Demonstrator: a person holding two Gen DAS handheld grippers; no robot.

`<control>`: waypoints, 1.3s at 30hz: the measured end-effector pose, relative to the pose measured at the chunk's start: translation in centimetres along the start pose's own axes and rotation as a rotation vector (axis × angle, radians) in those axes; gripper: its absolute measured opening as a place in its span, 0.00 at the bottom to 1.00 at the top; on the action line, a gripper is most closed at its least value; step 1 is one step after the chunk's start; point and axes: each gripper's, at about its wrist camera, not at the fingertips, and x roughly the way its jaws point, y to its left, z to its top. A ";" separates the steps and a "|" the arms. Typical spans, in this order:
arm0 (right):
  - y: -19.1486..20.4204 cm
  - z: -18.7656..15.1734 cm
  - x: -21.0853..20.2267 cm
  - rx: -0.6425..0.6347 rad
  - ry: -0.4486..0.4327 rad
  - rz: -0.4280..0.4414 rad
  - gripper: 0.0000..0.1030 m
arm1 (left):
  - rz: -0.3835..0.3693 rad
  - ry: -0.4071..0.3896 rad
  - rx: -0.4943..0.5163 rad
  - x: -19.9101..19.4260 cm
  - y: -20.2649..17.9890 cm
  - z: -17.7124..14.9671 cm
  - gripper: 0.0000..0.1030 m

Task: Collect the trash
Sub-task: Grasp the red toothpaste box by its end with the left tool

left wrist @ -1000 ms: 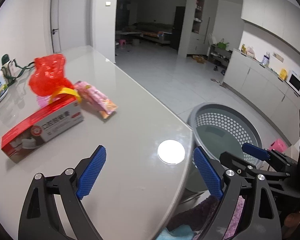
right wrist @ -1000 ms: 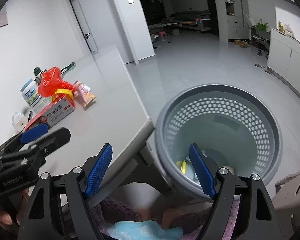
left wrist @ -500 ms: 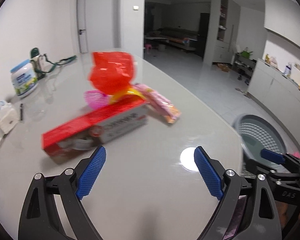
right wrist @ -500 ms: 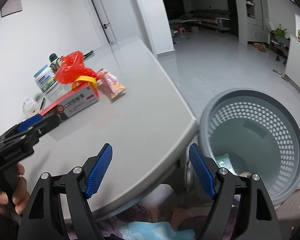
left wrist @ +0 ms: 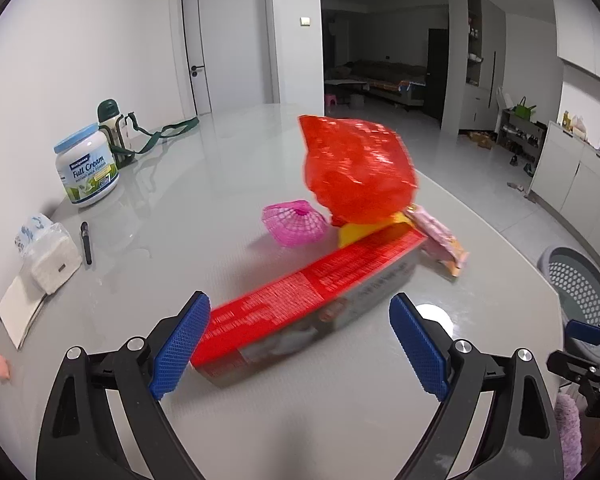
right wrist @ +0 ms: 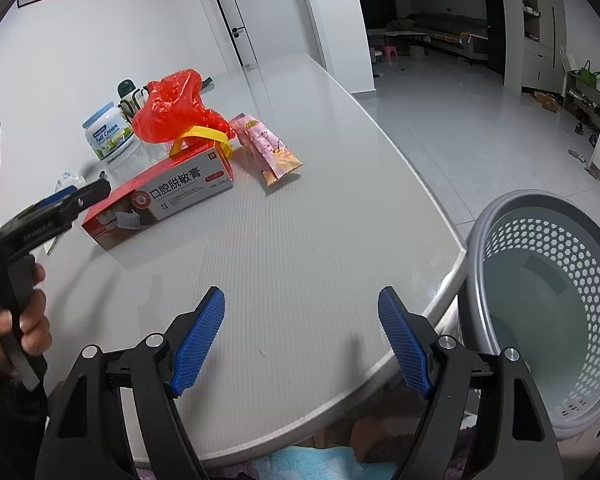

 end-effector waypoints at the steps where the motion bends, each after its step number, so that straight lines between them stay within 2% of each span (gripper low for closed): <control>1: 0.0 0.1 0.2 0.002 0.004 0.000 0.73 | -0.006 0.004 0.002 0.2 0.1 0.1 0.87; 7: 0.6 0.6 1.3 0.000 0.027 -0.003 0.73 | -0.037 0.015 0.037 2.0 0.8 1.1 0.87; 13: 1.1 0.9 2.3 -0.010 0.049 -0.005 0.73 | -0.082 0.069 0.047 4.2 1.2 1.1 0.87; 19: 1.3 1.1 2.8 -0.008 0.057 0.002 0.73 | -0.176 0.127 0.027 5.9 1.7 0.8 0.87; 27: 0.9 1.2 2.9 0.007 0.051 0.007 0.73 | -0.222 0.146 0.041 5.1 0.6 0.0 0.87; 39: 0.0 0.8 2.0 0.025 0.030 0.031 0.73 | -0.304 0.162 0.021 0.8 -3.5 -3.1 0.87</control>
